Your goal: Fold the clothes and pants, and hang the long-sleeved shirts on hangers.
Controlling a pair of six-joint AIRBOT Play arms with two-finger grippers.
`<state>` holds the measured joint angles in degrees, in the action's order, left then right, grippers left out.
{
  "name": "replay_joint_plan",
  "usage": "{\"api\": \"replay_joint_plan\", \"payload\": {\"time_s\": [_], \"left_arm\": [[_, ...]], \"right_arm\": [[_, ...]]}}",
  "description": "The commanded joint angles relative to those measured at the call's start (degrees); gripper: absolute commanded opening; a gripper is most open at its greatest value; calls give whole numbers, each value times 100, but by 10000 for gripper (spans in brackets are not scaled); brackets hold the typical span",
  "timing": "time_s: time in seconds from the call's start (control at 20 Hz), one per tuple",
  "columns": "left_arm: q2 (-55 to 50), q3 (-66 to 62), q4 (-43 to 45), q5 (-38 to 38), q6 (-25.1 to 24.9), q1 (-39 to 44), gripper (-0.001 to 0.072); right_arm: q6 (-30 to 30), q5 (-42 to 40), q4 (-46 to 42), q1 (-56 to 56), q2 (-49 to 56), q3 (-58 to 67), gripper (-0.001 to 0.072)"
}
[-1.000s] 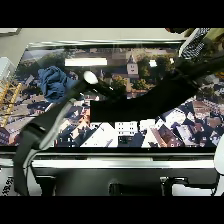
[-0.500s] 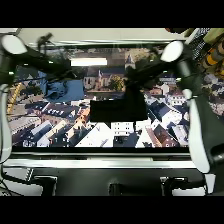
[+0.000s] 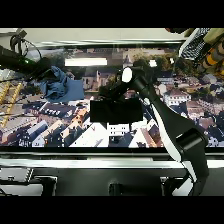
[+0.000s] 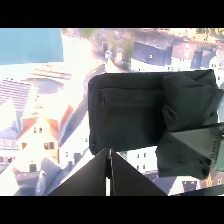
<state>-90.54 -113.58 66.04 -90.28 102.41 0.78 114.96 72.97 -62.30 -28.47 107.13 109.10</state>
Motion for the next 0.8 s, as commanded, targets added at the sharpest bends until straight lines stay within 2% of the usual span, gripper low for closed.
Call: {"api": "replay_joint_plan", "payload": {"time_s": [0.0,0.05,0.1,0.15,0.2,0.25,0.4,0.5,0.65,0.75], "left_arm": [[22,17,24,-13,-42,-42,16],[22,17,24,-9,-42,-42,16],[22,17,24,-9,-42,-42,16],[22,17,24,-7,-42,-42,16],[22,17,22,-9,-39,-39,16],[22,17,24,-9,-39,-39,16],[22,20,24,-9,-42,-42,16],[22,20,24,-11,-42,-46,16],[22,20,26,-9,-42,-46,16],[22,20,26,-9,-44,-46,16]], "right_arm": [[-11,-444,446,-83,129,7,316],[-66,-549,739,-61,94,7,381],[-264,-643,1047,-66,35,7,381],[-540,-756,1355,-66,-63,15,418],[-638,-844,1453,-63,-173,22,497],[-638,-896,1405,-59,-321,24,520],[-634,-629,1071,396,-772,24,520],[-739,-291,898,1108,-1047,22,520],[-1296,599,732,2535,-1207,15,545],[-1672,909,730,3381,-1200,-203,545]]}}
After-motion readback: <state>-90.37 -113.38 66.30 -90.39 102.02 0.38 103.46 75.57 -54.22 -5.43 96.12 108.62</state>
